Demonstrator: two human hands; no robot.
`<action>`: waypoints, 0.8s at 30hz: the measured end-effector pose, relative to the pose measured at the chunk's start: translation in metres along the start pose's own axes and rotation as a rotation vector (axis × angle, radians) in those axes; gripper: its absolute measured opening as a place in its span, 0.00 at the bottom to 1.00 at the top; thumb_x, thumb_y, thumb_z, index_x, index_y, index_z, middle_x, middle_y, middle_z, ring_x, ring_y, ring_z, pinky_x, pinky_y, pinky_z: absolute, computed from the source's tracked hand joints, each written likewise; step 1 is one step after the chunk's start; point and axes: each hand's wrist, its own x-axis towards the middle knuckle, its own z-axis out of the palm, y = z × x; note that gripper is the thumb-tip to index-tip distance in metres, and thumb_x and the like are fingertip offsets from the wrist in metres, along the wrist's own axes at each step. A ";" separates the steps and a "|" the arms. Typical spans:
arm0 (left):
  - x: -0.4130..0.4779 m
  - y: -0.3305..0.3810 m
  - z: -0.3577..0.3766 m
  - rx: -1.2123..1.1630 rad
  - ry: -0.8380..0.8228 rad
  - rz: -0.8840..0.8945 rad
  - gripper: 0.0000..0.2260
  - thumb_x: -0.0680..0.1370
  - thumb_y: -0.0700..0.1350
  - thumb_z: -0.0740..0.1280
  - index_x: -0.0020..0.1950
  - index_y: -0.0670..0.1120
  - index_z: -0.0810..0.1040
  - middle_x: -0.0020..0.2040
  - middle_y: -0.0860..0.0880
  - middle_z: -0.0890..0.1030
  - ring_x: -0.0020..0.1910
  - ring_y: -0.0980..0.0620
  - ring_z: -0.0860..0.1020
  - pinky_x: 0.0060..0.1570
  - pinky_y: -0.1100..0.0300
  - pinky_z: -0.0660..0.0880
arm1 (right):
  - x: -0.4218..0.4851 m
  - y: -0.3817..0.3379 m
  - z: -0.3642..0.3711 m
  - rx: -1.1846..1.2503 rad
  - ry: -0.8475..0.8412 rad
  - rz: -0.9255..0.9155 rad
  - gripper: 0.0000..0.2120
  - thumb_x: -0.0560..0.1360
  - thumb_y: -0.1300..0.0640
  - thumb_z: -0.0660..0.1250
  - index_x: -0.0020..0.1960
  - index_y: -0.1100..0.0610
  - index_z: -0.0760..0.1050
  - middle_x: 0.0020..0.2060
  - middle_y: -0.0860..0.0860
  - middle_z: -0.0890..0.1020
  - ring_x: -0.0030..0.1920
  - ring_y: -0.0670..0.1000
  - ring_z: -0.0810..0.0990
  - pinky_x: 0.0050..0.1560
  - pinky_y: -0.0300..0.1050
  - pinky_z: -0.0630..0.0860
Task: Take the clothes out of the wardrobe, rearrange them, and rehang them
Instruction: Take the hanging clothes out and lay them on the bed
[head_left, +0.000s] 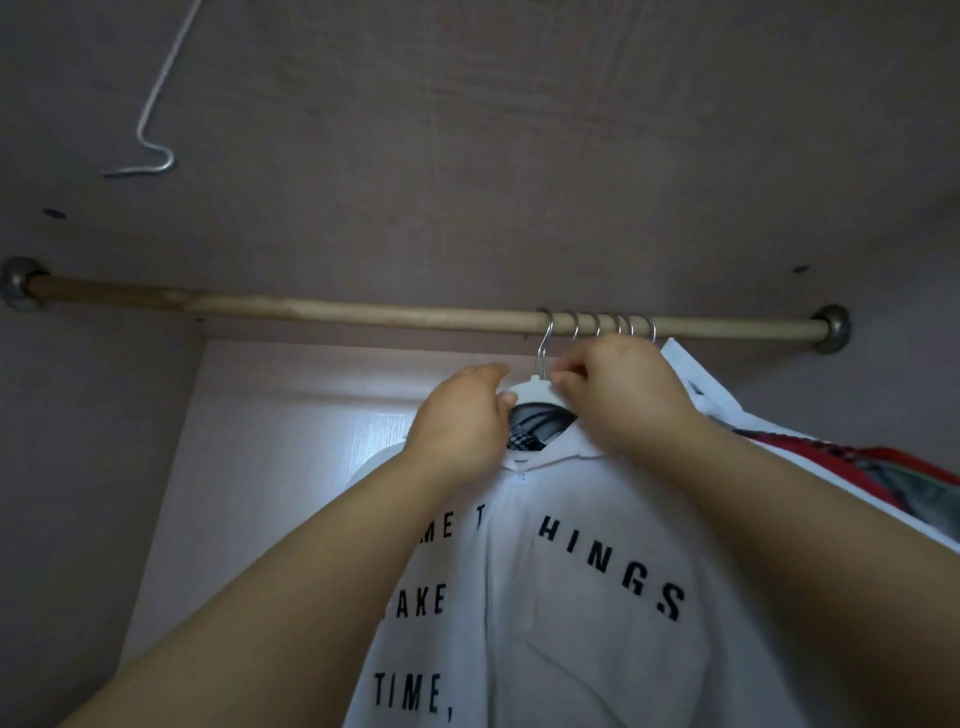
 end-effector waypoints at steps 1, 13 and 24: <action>0.005 0.001 0.004 -0.007 -0.016 -0.007 0.19 0.81 0.46 0.56 0.72 0.47 0.64 0.69 0.46 0.69 0.68 0.46 0.67 0.64 0.56 0.64 | 0.003 0.001 -0.002 0.047 0.018 0.022 0.07 0.74 0.61 0.63 0.43 0.58 0.80 0.42 0.56 0.82 0.48 0.57 0.78 0.41 0.45 0.73; 0.022 -0.015 0.023 -0.098 -0.041 -0.037 0.09 0.79 0.44 0.61 0.54 0.47 0.79 0.49 0.46 0.81 0.51 0.45 0.77 0.52 0.52 0.74 | 0.047 -0.003 0.021 0.076 -0.108 0.336 0.10 0.70 0.52 0.71 0.38 0.56 0.73 0.40 0.53 0.74 0.44 0.54 0.76 0.42 0.43 0.70; 0.028 -0.034 0.017 -0.428 0.007 -0.131 0.07 0.76 0.43 0.67 0.53 0.45 0.80 0.44 0.47 0.82 0.45 0.51 0.78 0.40 0.65 0.70 | 0.060 0.004 0.002 0.186 0.087 0.386 0.07 0.69 0.56 0.69 0.41 0.60 0.81 0.36 0.57 0.80 0.42 0.57 0.78 0.39 0.44 0.71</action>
